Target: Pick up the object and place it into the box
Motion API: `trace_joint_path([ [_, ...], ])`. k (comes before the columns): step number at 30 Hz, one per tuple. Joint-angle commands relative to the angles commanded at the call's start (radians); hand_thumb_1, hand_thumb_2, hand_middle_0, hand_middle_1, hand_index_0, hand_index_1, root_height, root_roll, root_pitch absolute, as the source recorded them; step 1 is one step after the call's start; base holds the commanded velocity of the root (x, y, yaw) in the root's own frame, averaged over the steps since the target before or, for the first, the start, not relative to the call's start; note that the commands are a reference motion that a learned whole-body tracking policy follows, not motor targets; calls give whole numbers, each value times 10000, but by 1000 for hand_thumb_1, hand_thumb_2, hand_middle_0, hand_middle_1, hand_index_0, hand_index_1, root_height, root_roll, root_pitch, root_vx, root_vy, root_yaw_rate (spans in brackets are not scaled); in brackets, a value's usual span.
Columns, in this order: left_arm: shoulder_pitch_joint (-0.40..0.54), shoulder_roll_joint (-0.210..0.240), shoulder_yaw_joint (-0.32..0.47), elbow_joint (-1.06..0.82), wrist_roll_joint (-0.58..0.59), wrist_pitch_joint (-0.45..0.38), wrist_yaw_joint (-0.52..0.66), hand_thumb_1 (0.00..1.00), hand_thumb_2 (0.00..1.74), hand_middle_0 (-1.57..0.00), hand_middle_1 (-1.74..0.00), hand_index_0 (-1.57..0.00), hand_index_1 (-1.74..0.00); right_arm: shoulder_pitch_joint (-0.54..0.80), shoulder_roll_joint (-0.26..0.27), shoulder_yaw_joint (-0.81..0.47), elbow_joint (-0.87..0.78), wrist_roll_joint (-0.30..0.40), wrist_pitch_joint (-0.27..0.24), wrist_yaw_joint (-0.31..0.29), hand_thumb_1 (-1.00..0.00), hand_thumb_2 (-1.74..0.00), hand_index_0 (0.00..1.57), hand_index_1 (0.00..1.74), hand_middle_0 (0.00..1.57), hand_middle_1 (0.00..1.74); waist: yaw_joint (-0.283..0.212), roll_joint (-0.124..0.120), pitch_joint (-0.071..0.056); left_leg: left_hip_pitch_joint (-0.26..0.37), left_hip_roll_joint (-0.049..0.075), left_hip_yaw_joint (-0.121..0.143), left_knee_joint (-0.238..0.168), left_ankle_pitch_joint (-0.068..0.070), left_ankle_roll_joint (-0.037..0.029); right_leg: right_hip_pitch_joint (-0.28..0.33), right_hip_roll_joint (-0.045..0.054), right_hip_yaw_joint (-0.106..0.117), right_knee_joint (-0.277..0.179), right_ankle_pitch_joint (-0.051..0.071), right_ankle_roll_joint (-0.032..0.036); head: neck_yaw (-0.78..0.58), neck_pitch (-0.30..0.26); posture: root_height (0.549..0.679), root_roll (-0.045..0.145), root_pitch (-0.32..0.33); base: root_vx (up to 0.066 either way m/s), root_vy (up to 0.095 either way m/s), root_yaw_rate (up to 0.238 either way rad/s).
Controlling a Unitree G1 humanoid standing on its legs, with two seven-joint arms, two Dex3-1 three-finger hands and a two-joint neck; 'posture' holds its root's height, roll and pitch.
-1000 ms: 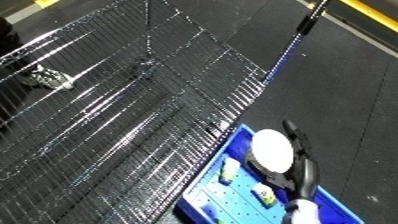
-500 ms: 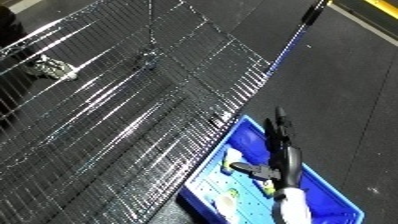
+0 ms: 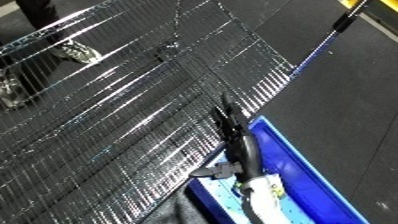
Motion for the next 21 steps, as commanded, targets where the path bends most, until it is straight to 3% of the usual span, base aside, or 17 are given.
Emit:
trace_joint_path([
  [6, -172, 52, 104, 140, 119, 190, -68, 1000, 1740, -1570, -1740, -1570, -1740, -422, 225, 377, 141, -231, 496, 170, 0, 0, 0, 0, 0, 0, 393, -260, 55, -120, -31, -237, 114, 35, 6, 191, 35, -160, -3, 52, -27, -1261, -836, 668, 57, -58, 32, -46, 153],
  [12, -318, 134, 169, 232, 297, 435, -129, 1000, 1740, -1570, -1740, -1570, -1740, -504, 352, 683, 311, -681, 767, 87, 0, 0, 0, 0, 0, 0, 722, -488, 14, -67, -57, -404, 43, 135, 40, 455, 39, -326, -101, 72, 27, -2486, -1044, 668, 46, -68, 60, -45, 174],
  [21, -275, 312, 263, 180, 435, 684, -168, 1000, 1740, -1570, -1740, -1570, -1740, -306, 541, 1020, 532, -753, 649, -94, 0, 0, 0, 0, 0, 0, 1070, -703, -5, -105, -54, -642, 146, 142, 112, 557, 96, -512, 151, -91, 77, -3377, -1076, 666, 34, -78, 44, -37, 116],
])
